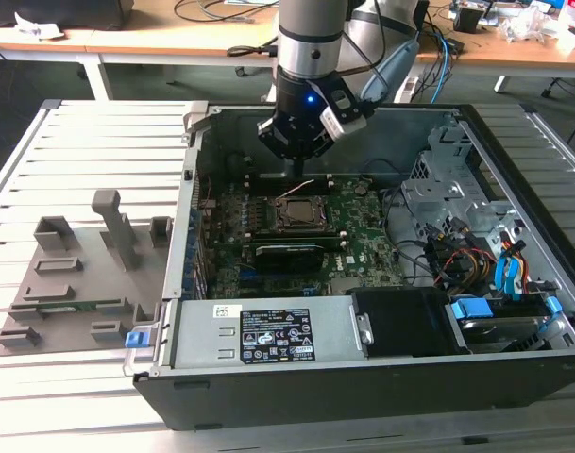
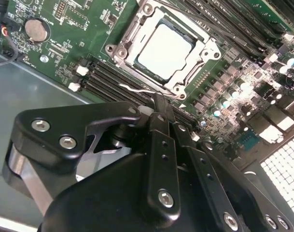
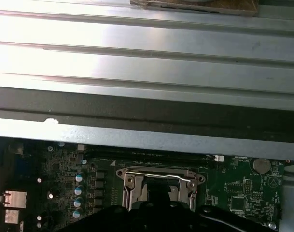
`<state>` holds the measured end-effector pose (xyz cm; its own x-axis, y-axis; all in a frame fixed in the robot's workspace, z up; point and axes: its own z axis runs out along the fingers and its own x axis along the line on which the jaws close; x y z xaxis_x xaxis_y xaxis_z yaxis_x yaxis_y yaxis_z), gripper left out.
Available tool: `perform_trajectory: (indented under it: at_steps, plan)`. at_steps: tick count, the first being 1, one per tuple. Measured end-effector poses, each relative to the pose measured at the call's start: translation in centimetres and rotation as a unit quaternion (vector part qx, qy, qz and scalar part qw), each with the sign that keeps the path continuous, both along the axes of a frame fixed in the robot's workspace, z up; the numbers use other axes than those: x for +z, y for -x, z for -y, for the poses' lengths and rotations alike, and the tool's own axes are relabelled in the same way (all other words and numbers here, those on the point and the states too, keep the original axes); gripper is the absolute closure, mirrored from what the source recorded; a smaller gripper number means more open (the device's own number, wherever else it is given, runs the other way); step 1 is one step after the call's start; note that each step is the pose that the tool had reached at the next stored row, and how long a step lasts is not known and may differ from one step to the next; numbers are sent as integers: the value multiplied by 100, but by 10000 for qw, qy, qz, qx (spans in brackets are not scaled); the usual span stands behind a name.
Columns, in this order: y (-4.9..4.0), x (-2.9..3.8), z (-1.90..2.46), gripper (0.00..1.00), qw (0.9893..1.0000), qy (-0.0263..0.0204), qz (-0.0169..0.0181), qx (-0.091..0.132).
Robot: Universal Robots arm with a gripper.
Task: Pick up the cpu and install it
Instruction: 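Install the first cpu locking lever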
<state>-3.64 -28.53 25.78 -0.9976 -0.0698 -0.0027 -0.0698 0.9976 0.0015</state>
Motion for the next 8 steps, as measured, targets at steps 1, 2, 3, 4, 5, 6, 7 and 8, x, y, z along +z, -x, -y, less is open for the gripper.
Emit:
perform_trajectory:
  at_steps: [1,2,3,4,5,6,7,8]
  plan:
    - [5,-11,0,89,10000,0,0,0]
    - [12,-36,0,89,10000,0,0,0]
    - [15,-55,0,89,10000,0,0,0]
    - [21,-80,0,89,10000,0,0,0]
    - [26,-102,0,89,10000,1,0,0]
    - [31,-128,0,89,10000,1,-1,0]
    - [41,-157,0,89,10000,1,0,1]
    - [54,-177,0,89,10000,0,0,2]
